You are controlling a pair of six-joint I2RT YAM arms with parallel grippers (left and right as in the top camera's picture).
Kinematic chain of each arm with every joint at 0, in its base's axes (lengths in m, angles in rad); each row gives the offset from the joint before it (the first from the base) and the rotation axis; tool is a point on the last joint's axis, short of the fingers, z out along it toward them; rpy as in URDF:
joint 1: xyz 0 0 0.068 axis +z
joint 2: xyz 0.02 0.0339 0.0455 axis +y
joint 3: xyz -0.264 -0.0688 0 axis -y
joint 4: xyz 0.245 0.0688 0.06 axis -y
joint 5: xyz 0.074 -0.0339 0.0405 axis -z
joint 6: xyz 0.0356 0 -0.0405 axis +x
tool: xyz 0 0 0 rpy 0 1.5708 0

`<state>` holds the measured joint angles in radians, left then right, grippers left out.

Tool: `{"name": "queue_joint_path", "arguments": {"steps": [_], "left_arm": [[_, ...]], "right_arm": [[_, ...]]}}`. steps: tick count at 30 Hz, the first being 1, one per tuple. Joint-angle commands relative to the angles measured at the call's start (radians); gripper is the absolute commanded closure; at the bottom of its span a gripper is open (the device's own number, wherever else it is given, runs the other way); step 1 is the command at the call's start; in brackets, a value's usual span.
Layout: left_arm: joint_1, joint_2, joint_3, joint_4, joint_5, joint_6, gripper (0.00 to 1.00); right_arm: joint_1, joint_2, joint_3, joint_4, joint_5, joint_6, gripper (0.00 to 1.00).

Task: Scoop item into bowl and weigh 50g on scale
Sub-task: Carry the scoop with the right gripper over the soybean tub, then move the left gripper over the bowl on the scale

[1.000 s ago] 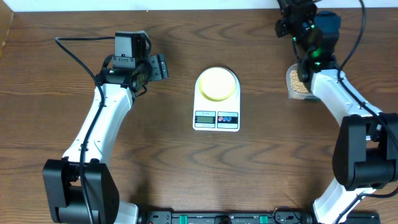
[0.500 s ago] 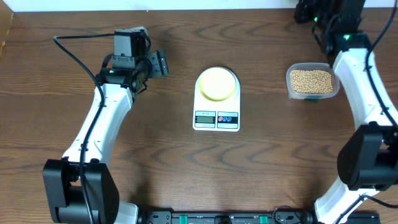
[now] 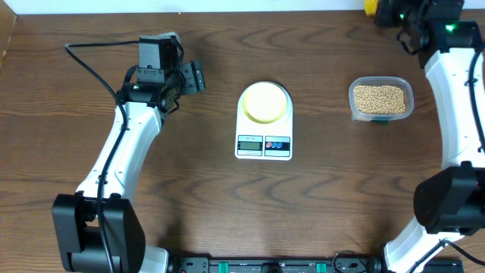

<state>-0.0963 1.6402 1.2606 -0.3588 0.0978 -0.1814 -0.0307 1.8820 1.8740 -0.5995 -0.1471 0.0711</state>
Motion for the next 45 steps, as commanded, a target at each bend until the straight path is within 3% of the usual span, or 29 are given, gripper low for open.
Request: {"name": "queue_joint_path", "arguments": {"steps": [1, 8, 24, 33, 45], "left_arm": [[0.000, -0.013, 0.000, 0.002, -0.013, 0.018, 0.18], [-0.001, -0.013, 0.000, 0.002, -0.013, 0.039, 0.18], [0.000, -0.013, 0.000, -0.024, -0.013, 0.040, 0.17], [0.000, -0.013, 0.000, -0.044, -0.013, 0.057, 0.18], [-0.001, -0.013, 0.000, -0.063, -0.013, 0.053, 0.17]], "right_arm": [[-0.028, -0.025, 0.025, -0.094, 0.019, 0.045, 0.99], [-0.048, -0.025, 0.039, -0.327, 0.050, 0.058, 0.99], [-0.062, -0.025, 0.154, -0.623, 0.086, -0.006, 0.99], [-0.062, -0.025, 0.153, -0.677, 0.108, -0.024, 0.99], [-0.032, -0.025, 0.153, -0.600, 0.101, -0.024, 0.99]]}}
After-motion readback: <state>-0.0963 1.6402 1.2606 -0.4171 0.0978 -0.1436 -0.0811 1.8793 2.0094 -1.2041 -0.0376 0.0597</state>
